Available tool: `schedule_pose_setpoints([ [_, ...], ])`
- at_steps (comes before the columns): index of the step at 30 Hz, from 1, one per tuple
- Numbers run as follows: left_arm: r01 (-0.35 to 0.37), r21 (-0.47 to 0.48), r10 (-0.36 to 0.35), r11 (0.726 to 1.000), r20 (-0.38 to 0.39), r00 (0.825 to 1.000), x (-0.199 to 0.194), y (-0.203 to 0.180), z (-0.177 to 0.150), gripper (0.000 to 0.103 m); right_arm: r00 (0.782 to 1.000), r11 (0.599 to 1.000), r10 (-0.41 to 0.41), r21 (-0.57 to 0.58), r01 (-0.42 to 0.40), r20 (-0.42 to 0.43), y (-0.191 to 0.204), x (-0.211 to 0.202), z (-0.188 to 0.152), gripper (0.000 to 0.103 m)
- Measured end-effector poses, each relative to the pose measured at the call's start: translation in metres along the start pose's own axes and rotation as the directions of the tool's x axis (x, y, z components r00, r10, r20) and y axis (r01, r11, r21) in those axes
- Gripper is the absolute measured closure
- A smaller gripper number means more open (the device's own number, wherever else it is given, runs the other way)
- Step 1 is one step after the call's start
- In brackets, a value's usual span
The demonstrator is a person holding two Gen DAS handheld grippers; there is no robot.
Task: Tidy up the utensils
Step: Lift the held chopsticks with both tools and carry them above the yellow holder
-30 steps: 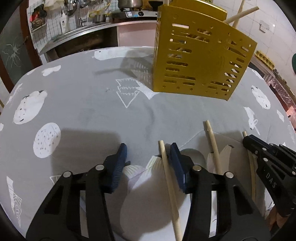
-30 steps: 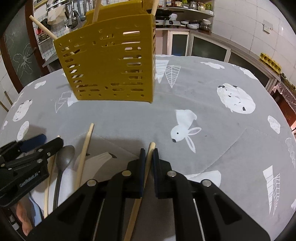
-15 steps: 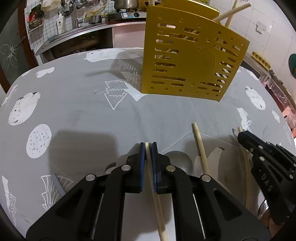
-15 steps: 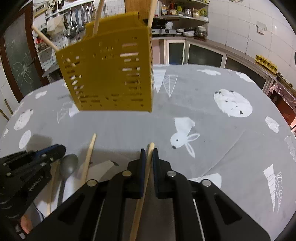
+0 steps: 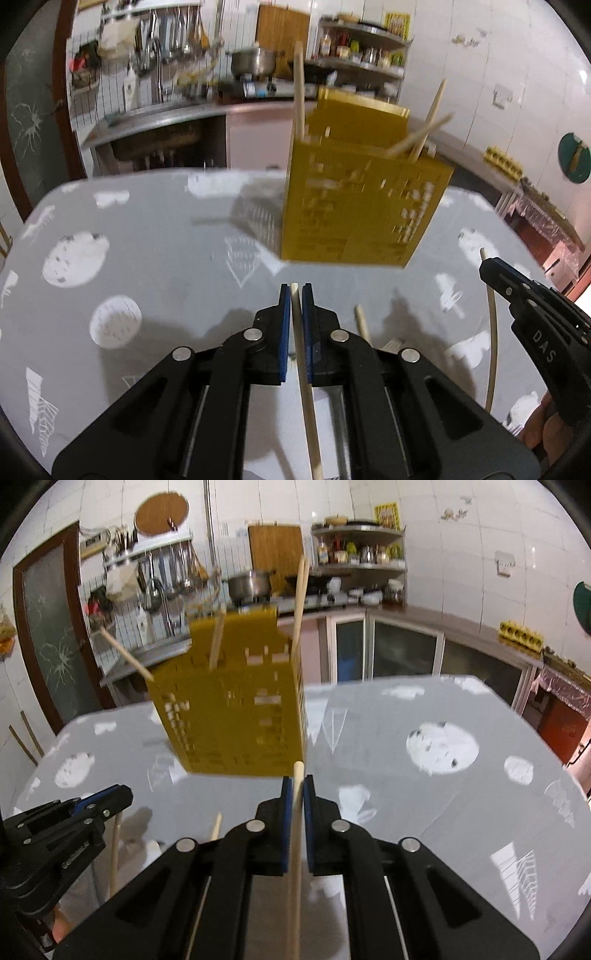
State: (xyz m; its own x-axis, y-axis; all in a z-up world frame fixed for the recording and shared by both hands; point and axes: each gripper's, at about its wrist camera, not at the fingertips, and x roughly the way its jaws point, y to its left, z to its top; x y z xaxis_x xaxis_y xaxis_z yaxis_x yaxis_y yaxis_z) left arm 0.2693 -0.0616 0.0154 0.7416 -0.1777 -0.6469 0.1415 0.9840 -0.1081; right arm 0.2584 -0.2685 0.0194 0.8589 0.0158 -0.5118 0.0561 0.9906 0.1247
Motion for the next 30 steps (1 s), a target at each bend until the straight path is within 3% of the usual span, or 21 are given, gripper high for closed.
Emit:
schedule_pose_setpoints([
  [6,0.001,0.009,-0.002,1.0,0.141,0.99,-0.036,-0.002,0.016,0.098,0.997,1.0,0.006,0.017,-0.007,0.079,-0.005,-0.019,0.015,0.097],
  [13,-0.01,0.027,0.003,1.0,0.25,0.968,-0.066,0.001,0.034,0.098,0.99,0.999,0.019,0.041,-0.025,0.138,-0.013,-0.029,0.023,0.097],
  [30,-0.021,0.057,-0.002,0.998,0.384,0.923,-0.092,0.004,0.05,0.099,0.966,1.0,0.005,0.028,-0.013,0.26,-0.014,-0.047,0.045,0.097],
])
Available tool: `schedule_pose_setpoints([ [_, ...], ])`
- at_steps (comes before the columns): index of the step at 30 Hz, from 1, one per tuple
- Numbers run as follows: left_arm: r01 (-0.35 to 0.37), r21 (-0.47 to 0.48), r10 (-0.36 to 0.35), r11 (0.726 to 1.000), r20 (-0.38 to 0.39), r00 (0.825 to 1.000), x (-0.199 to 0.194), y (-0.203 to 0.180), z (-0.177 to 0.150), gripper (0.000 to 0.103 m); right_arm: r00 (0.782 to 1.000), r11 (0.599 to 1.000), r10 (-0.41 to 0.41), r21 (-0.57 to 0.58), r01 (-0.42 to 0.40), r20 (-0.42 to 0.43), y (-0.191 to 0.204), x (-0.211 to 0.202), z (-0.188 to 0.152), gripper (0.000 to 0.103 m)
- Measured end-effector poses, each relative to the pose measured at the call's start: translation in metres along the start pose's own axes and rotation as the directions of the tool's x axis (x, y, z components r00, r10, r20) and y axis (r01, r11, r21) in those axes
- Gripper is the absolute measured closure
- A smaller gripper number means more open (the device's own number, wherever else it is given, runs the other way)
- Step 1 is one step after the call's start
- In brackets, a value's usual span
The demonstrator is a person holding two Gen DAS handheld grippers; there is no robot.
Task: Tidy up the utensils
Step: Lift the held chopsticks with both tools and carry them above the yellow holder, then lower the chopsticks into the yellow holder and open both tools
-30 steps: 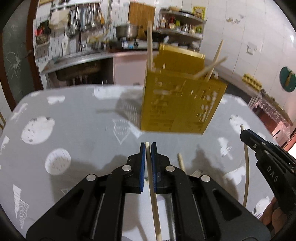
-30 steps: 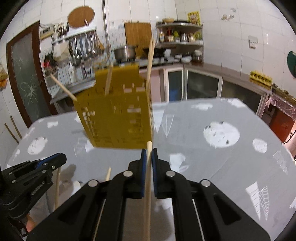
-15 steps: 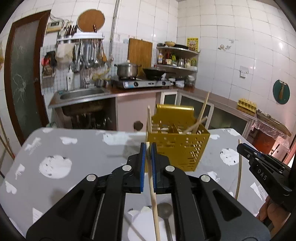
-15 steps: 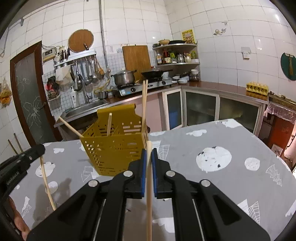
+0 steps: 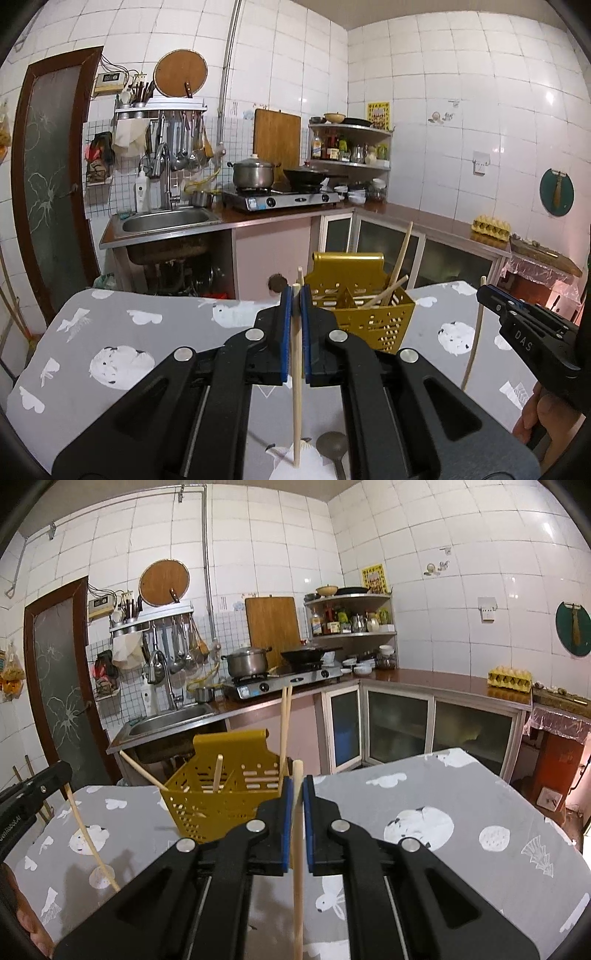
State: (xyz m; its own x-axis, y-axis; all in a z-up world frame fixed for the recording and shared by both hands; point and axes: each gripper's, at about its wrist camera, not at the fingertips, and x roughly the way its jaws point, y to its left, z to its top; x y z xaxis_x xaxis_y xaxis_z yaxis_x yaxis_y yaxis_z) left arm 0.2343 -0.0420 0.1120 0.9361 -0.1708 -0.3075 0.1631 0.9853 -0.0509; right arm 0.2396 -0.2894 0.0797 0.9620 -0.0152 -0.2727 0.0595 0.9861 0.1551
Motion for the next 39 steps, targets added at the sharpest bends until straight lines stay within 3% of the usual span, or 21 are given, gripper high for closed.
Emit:
schedule_pose_setpoints([
  [17,0.025,0.004,-0.025,1.0,0.061,0.998,0.003,0.0,0.024,0.099,0.999,1.0,0.008,-0.02,-0.007,0.046,0.004,0.007,0.03,0.097],
  [34,0.086,-0.025,-0.08,0.996,0.187,0.979,0.001,-0.009,0.114,0.1,0.986,1.0,0.019,-0.025,-0.015,0.168,0.02,0.004,0.13,0.097],
  [39,0.085,-0.019,-0.079,0.996,0.21,0.974,0.017,-0.016,0.135,0.1,0.982,1.0,0.024,-0.024,-0.02,0.186,0.026,0.015,0.149,0.097],
])
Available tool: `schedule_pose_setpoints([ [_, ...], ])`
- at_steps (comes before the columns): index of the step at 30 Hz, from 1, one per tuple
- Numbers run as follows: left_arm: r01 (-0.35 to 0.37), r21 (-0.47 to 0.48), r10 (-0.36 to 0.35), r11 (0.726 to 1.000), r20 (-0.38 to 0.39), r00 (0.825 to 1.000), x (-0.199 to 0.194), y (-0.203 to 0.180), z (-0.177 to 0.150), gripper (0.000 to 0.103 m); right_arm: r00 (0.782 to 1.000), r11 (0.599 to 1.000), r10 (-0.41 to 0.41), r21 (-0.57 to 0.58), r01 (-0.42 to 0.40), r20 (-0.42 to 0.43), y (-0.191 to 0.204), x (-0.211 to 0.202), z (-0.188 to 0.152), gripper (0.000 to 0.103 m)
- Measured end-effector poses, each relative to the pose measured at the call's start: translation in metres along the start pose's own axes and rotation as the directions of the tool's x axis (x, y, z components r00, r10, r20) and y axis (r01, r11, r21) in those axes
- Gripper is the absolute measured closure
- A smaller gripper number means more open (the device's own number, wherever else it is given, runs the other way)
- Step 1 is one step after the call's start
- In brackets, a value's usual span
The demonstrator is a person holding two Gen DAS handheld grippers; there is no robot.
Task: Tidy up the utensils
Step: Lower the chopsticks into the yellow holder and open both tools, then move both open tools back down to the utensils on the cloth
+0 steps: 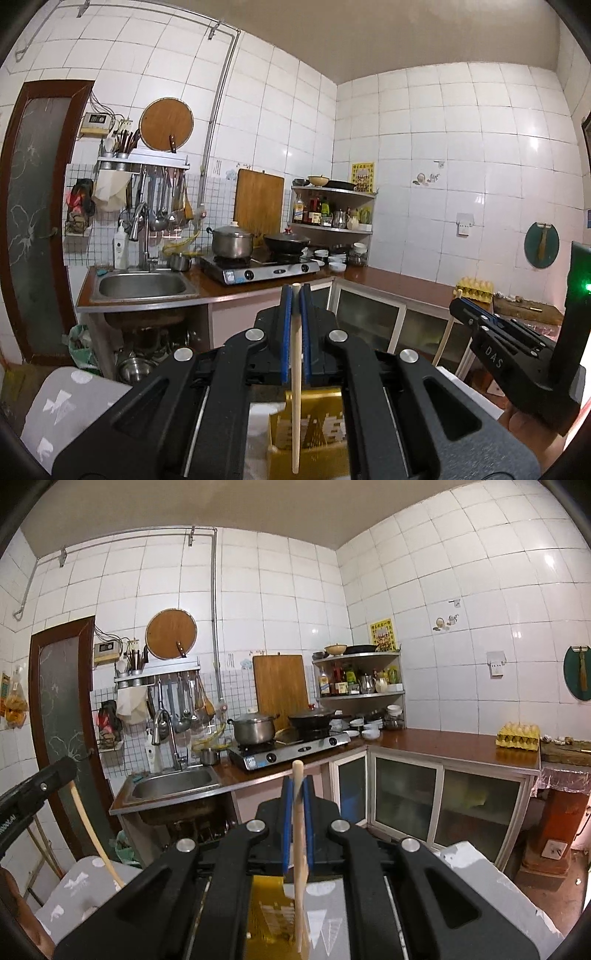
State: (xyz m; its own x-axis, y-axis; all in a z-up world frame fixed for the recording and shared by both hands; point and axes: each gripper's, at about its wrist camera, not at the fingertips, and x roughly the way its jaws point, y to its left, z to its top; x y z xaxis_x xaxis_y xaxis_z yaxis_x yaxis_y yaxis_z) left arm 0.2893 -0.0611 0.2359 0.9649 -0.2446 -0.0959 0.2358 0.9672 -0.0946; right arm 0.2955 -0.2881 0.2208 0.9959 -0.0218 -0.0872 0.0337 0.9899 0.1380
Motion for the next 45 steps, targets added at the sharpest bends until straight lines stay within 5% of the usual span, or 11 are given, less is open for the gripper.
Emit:
schedule_pose_setpoints([
  [11,-0.011,-0.013,0.01,1.0,-0.047,0.999,0.076,0.009,-0.024,0.099,0.999,1.0,0.016,0.011,-0.015,-0.028,0.004,0.055,-0.017,0.097],
  [23,-0.029,-0.011,0.026,1.0,-0.205,0.978,0.103,0.024,-0.092,0.098,0.976,0.999,0.044,-0.008,-0.047,-0.215,-0.01,0.092,-0.092,0.096],
  [25,-0.024,-0.025,0.018,0.999,-0.219,0.975,0.096,0.027,-0.087,0.084,0.971,0.999,0.029,-0.013,-0.033,-0.237,-0.014,0.089,-0.093,0.089],
  [27,-0.028,-0.034,0.02,0.999,-0.212,0.977,0.085,0.029,-0.08,0.039,0.97,0.999,0.027,0.023,-0.022,-0.24,-0.023,0.078,-0.09,0.047],
  [30,-0.063,-0.023,0.059,0.998,-0.144,0.988,0.053,0.031,-0.069,0.015,0.974,1.0,0.002,0.022,0.003,-0.228,-0.028,0.058,-0.085,0.045],
  [33,-0.073,-0.011,0.071,0.997,-0.12,0.99,0.025,0.032,-0.061,0.005,0.973,1.0,-0.023,0.007,0.025,-0.229,-0.029,0.036,-0.084,0.045],
  [39,-0.1,-0.004,0.098,0.995,-0.13,0.987,-0.016,0.042,-0.064,0.005,0.967,0.998,-0.051,-0.041,0.041,-0.25,-0.02,-0.001,-0.097,0.045],
  [45,-0.172,0.03,0.174,0.985,-0.195,0.965,-0.033,0.06,-0.087,0.005,0.94,0.998,-0.053,-0.061,0.035,-0.336,-0.006,-0.016,-0.134,0.045],
])
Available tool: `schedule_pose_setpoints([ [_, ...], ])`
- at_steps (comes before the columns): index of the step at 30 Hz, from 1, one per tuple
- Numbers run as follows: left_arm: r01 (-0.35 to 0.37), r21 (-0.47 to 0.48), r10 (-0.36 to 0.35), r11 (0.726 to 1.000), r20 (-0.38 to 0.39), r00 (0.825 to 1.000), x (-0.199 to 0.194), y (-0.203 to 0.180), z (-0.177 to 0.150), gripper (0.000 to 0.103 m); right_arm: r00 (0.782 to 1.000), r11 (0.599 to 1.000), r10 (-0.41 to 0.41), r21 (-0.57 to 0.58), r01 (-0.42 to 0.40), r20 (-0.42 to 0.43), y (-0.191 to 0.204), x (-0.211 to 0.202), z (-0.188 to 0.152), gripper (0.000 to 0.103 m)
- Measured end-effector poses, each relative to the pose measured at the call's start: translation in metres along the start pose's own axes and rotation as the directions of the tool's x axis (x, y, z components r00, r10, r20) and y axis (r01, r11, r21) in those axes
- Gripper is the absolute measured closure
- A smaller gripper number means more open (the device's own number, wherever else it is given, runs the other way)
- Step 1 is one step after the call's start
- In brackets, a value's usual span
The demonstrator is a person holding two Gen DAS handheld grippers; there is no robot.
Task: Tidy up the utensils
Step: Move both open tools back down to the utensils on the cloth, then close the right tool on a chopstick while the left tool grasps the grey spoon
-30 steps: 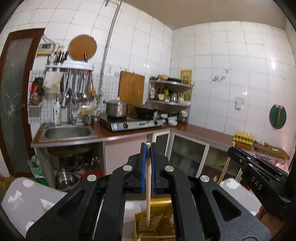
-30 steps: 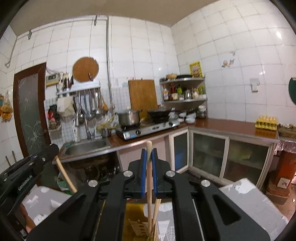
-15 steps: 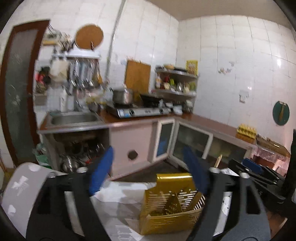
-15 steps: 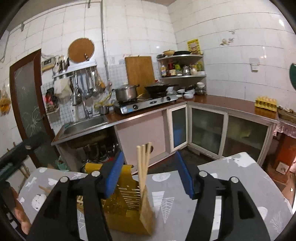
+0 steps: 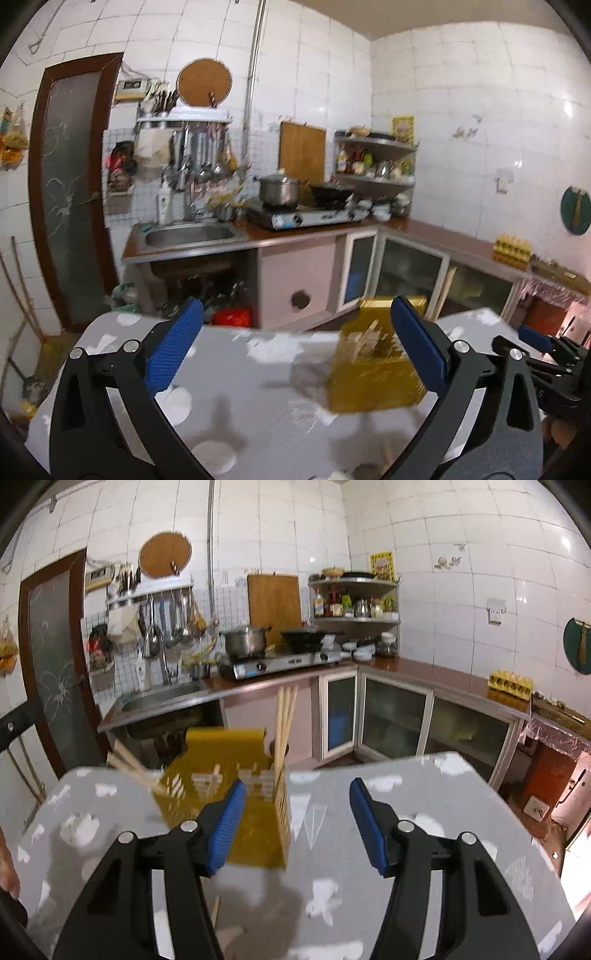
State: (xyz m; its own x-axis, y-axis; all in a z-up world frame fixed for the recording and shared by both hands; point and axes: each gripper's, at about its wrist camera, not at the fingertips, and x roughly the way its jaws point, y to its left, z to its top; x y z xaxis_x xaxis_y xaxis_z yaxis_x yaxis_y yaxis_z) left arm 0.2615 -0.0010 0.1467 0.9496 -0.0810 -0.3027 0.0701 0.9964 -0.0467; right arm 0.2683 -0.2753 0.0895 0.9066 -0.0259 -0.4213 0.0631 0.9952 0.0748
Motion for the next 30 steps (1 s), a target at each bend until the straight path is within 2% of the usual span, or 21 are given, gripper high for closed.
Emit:
schedule_pose_setpoints([
  [6,-0.034,-0.056,0.028,0.998,-0.106,0.994,0.013,0.024,-0.042,0.005,0.993,1.0,0.012,-0.012,-0.013,-0.116,0.018,0.021,-0.046,0.045],
  [10,-0.04,-0.016,0.036,0.999,-0.199,0.979,0.031,0.03,-0.074,0.005,0.979,1.0,0.006,-0.022,-0.01,-0.206,0.034,0.041,-0.072,0.045],
  [15,-0.051,0.026,0.057,0.998,-0.31,0.949,0.058,0.033,-0.11,0.005,0.95,0.999,-0.026,-0.033,0.017,-0.31,0.048,0.065,-0.095,0.045],
  [19,-0.056,0.008,0.055,0.998,-0.353,0.934,0.067,0.037,-0.126,0.005,0.933,0.999,-0.027,-0.052,0.009,-0.36,0.06,0.079,-0.105,0.045],
  [22,-0.067,0.006,0.065,0.998,-0.362,0.93,0.069,0.038,-0.133,0.005,0.921,0.998,-0.025,-0.063,0.001,-0.39,0.071,0.088,-0.109,0.046],
  [24,-0.068,0.005,0.065,0.998,-0.365,0.929,0.07,0.038,-0.134,0.005,0.91,0.998,-0.03,-0.066,0.002,-0.414,0.076,0.094,-0.111,0.061],
  [28,-0.065,0.003,0.061,0.998,-0.368,0.928,0.07,0.036,-0.135,0.005,0.892,0.999,0.001,-0.042,-0.023,-0.451,0.081,0.104,-0.114,0.074],
  [30,-0.06,0.005,0.057,0.998,-0.373,0.926,0.071,0.033,-0.135,0.005,0.891,0.998,0.007,-0.045,-0.031,-0.454,0.083,0.107,-0.116,0.087],
])
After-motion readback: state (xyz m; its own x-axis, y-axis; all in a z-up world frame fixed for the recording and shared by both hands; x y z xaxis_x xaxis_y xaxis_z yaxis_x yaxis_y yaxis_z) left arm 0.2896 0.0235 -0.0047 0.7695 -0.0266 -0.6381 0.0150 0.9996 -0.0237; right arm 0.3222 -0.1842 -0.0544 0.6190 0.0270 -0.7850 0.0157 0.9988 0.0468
